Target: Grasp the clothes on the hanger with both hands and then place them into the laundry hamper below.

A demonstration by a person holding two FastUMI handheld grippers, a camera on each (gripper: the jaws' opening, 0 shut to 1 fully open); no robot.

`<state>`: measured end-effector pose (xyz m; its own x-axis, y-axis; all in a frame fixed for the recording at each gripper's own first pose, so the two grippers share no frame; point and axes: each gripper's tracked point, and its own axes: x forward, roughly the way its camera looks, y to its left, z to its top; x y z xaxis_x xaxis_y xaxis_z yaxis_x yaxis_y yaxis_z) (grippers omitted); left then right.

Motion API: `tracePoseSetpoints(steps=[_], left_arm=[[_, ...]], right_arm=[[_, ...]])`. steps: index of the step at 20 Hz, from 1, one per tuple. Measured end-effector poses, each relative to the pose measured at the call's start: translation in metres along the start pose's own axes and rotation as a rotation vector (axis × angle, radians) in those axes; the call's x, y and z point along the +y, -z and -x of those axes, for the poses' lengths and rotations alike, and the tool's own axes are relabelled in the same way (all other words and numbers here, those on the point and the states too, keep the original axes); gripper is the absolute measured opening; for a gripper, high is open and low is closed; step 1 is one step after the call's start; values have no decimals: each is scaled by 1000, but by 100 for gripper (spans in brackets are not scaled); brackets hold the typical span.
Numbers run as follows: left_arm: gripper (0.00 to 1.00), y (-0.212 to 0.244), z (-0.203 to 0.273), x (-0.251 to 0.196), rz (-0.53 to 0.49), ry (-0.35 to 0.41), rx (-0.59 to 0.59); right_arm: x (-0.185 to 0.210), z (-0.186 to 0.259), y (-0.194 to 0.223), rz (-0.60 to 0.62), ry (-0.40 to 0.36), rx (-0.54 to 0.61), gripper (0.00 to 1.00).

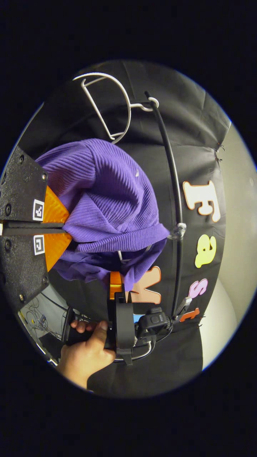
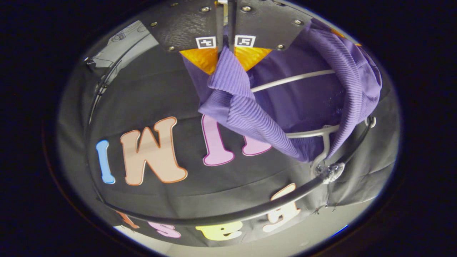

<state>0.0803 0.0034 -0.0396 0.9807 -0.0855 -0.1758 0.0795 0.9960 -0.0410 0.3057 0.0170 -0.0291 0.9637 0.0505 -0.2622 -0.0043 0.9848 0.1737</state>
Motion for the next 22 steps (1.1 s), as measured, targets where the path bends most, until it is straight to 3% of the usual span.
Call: tracePoseSetpoints(steps=[6,11,14,20,22], left_arm=[[0,-35,46,27,58,-23,-42],[0,-80,61,72,26,-116,-138],[0,-59,49,64,33,-94,-89],[0,2,7,-13,77,67,48],[24,22,-5,-16,85,43,96]], right_arm=[[-3,20,-22,37,31,-25,5],[-11,23,-41,29,45,-57,5],[-15,21,-47,36,44,-63,5],[-22,19,-47,26,39,-58,5],[-21,17,-48,32,37,-54,5]])
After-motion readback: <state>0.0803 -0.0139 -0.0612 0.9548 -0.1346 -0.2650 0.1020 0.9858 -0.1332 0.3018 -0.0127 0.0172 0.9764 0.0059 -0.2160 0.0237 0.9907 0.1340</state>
